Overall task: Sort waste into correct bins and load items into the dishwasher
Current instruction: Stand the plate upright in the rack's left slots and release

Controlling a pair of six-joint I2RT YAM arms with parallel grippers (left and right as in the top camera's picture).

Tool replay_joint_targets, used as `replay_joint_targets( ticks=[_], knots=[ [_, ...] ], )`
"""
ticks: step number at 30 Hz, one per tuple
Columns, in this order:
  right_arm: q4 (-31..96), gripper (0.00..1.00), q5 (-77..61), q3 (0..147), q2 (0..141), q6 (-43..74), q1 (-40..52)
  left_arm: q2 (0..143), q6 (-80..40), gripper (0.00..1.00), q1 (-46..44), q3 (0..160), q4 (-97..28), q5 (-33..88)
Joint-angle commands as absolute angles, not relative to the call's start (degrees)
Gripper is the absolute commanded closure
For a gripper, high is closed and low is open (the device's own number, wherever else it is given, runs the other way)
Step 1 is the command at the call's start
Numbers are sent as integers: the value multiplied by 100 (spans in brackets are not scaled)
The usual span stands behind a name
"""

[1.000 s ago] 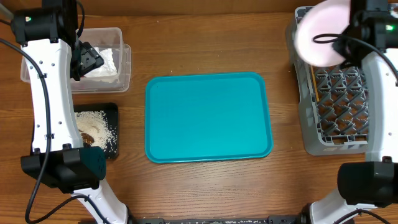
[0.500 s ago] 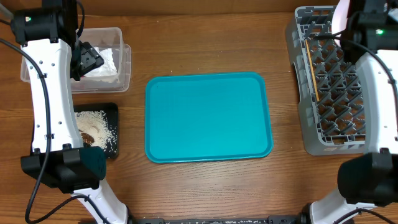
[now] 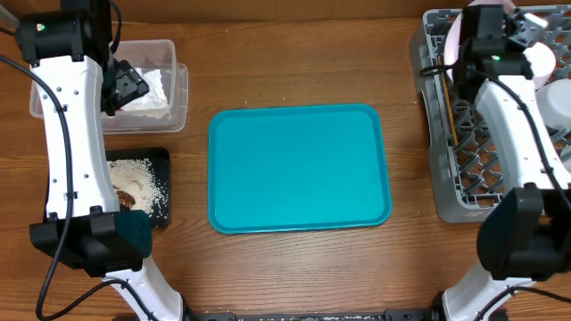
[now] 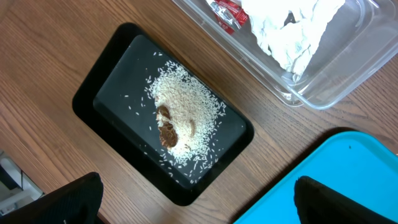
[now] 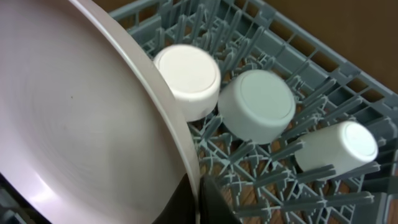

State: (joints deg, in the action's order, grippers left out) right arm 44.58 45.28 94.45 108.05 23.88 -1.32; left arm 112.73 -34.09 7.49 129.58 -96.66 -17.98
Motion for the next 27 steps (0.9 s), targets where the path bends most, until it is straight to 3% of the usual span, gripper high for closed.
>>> replay_joint_targets(
  ticks=[1, 9, 12, 16, 19, 25, 27],
  knots=[
    [4416, 96, 4628, 9380, 11043, 2353, -34, 11166, -3341, 0, 711, 13056, -9675, -1796],
    [4375, 96, 4626, 9382, 11177, 2357, 119, 11166, -3341, 0, 709, 13056, -9675, -1796],
    [4427, 86, 4628, 9389, 11144, 2355, 189, 11166, -3341, 0, 709, 13056, -9675, -1796],
    [4705, 83, 4626, 9537, 10969, 2408, 242, 11166, -3341, 0, 709, 13056, -9675, -1796],
    [4934, 58, 4624, 9749, 10724, 2434, 257, 11166, -3341, 0, 711, 13056, -9675, -1796],
    [5830, 54, 4366, 10372, 9939, 3391, 257, 11166, -3341, 0, 709, 13056, -9675, -1796],
    [6069, 38, 3953, 10525, 9577, 3599, 257, 11166, -3341, 0, 709, 13056, -9675, -1796]
  ],
)
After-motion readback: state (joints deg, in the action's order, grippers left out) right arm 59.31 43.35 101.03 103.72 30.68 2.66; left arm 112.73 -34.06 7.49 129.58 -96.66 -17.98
